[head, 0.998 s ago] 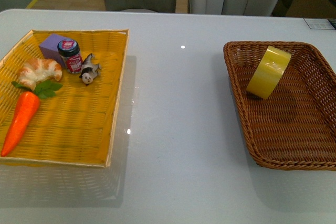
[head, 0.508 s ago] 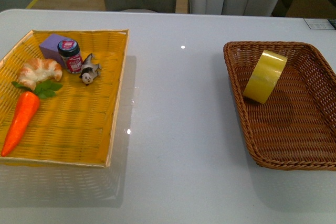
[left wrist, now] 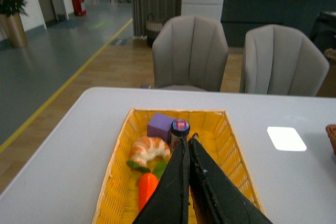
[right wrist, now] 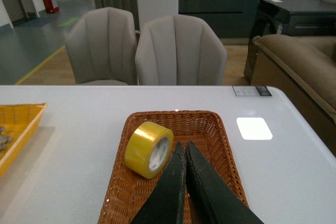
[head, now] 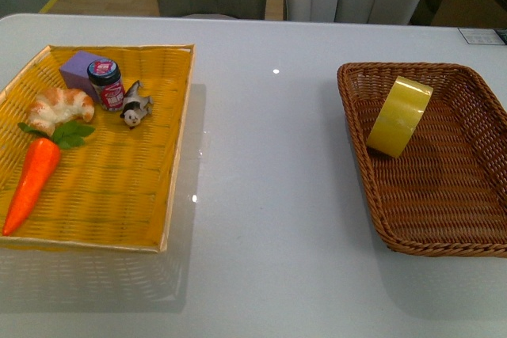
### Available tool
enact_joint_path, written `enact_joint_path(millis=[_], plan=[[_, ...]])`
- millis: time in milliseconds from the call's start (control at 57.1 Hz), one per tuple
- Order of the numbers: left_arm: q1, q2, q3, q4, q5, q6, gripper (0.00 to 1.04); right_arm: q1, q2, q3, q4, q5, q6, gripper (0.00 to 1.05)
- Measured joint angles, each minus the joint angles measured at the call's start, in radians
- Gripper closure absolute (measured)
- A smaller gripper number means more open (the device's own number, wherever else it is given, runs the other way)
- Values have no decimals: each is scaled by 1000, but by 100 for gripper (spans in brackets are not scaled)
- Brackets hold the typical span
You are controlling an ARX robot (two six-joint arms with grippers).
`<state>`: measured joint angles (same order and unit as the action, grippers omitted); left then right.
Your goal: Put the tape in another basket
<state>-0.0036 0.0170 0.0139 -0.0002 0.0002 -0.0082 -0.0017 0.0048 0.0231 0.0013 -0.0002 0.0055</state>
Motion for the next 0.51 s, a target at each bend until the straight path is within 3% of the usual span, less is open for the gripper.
enact_joint_path(millis=[105,140,508], plan=[[0,-2,0,0,0,0,103,0,0,0,0,0,0,103],[0,-2,0,0,0,-1,102,0,0,0,0,0,-1,98],[0,-2,0,0,0,0,36,0,0,0,0,0,-2,32]])
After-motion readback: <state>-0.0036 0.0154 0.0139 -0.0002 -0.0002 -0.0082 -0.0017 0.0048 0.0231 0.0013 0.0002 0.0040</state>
